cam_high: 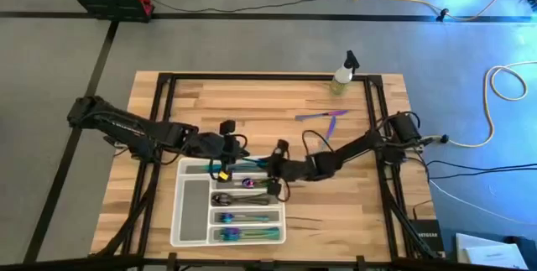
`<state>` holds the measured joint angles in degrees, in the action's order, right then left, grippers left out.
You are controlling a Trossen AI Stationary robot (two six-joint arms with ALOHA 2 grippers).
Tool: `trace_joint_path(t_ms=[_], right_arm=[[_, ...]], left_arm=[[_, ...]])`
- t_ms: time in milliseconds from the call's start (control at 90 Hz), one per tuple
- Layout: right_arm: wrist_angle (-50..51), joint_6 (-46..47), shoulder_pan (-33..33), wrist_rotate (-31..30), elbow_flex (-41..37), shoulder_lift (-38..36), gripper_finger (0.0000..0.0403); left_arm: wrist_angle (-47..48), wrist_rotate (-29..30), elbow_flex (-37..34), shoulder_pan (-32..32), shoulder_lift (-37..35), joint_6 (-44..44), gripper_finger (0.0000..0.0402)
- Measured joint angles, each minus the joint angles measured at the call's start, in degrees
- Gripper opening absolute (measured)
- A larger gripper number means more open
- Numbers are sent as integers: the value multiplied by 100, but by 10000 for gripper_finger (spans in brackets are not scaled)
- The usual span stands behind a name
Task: Sort silverware
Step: Put the blue table knife into the white silverware tray
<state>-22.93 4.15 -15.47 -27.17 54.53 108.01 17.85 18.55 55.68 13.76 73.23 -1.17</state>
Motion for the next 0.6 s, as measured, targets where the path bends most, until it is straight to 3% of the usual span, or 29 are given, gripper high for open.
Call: trace_joint_path(t_ms=[200,600], right_arm=[[11,-8,325,1242,434,282,55],[41,1,438,1571,905,1050,55]], left_arm=[[5,137,2,130,-2,-25,0],[78,231,2,164,-2,-36,0]])
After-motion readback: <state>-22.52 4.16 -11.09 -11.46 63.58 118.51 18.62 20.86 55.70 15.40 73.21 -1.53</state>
